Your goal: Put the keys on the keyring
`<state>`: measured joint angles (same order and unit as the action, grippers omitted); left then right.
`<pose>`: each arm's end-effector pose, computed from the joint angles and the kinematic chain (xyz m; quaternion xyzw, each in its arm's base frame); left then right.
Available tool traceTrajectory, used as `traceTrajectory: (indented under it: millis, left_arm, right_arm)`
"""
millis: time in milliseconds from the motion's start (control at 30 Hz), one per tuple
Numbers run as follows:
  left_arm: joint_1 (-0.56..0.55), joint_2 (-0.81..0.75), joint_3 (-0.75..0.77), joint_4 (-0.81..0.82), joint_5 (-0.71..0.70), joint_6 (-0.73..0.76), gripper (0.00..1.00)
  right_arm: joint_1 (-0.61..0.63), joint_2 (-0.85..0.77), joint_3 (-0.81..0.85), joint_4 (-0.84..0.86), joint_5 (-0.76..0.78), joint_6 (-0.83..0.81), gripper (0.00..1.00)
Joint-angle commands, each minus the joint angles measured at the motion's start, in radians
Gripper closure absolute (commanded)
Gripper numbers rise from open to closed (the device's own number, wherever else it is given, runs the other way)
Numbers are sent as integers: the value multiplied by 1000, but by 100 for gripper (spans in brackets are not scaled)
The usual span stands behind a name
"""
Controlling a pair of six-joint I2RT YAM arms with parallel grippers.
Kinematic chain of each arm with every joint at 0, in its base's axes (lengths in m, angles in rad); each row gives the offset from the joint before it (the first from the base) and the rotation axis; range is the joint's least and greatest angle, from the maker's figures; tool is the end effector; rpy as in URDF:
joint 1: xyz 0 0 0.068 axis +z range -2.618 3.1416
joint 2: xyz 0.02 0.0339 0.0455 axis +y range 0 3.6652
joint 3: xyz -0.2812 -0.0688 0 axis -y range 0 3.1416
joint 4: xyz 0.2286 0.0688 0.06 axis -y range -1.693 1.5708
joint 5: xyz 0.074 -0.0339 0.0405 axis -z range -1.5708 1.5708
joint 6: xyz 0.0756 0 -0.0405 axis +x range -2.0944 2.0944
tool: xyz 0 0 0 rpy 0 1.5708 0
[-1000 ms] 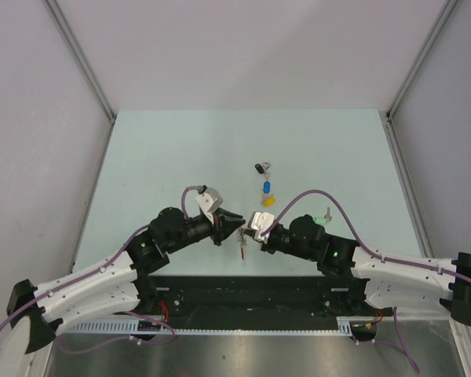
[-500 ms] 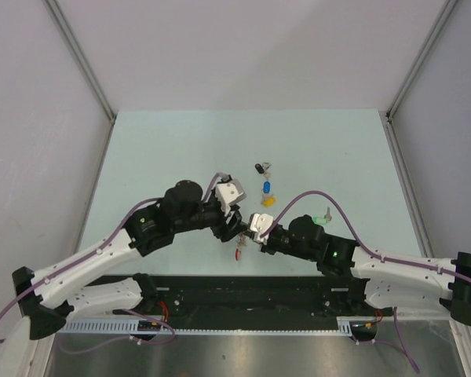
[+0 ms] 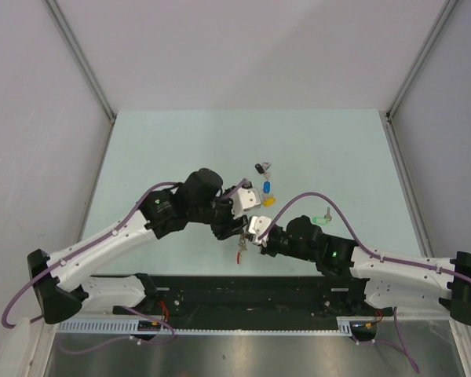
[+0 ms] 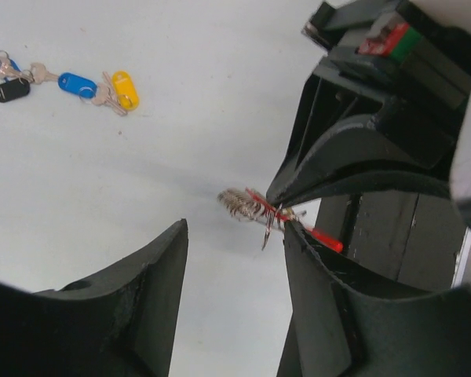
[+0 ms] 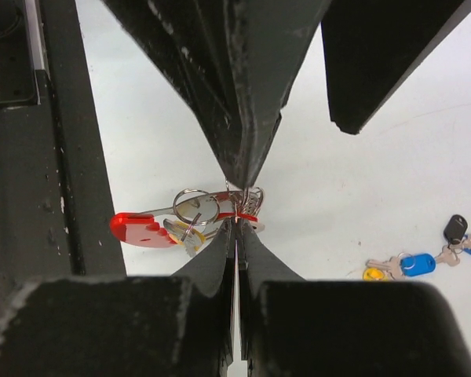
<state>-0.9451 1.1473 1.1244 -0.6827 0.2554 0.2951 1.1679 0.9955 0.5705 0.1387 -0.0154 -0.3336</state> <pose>0.1288 -0.2109 0.3292 0.5667 0.7018 -0.2423 0.3571 0.0944 0.2245 0.2676 -0.5496 0.5823 0.2483 0.5451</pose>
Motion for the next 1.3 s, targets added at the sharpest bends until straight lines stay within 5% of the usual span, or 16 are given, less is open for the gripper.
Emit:
traceTrajectory:
  millis: [0,400,900,1267]
  left_arm:
    - [-12,74,64,-81,65,84,44]
    - [-12,126,58,-65,151,116,47]
    - [118,-119,-166,104,301,92,48]
    - [120,-48,-152,126,384,107,55]
  right_arm:
    - [12,2,29,50,-12,-15,100]
    - [13,2,29,50,-12,-15,100]
    - [13,-18,28,47,-17,-7,100]
    - [13,-24,29,48,-31,-10,100]
